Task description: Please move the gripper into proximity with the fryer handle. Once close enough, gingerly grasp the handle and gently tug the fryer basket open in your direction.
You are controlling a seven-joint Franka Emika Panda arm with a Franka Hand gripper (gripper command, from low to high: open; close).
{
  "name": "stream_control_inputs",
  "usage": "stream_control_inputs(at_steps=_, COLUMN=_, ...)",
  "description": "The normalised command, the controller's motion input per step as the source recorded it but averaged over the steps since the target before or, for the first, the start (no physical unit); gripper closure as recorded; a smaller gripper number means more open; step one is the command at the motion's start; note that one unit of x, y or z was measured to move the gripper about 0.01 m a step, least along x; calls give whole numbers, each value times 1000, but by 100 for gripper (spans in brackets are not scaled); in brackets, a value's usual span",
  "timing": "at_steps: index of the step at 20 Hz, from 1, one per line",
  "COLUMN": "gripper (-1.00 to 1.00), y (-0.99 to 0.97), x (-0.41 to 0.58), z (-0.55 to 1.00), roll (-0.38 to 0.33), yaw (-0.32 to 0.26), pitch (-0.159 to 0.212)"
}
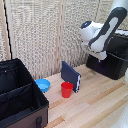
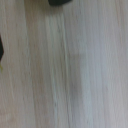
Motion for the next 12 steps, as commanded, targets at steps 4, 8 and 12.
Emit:
stream_control_inputs(at_steps=4, gripper=-100, y=-490, x=26, z=-4, roll=-106, yaw=103, pitch=31)
stream_control_inputs(at_steps=8, gripper=-100, y=-522, x=24, z=-36, roll=-59, yaw=131, pitch=57)
stream_control_inputs(at_steps=12, gripper=-100, y=-495, x=1, z=-68, roll=-30, yaw=134, pitch=81)
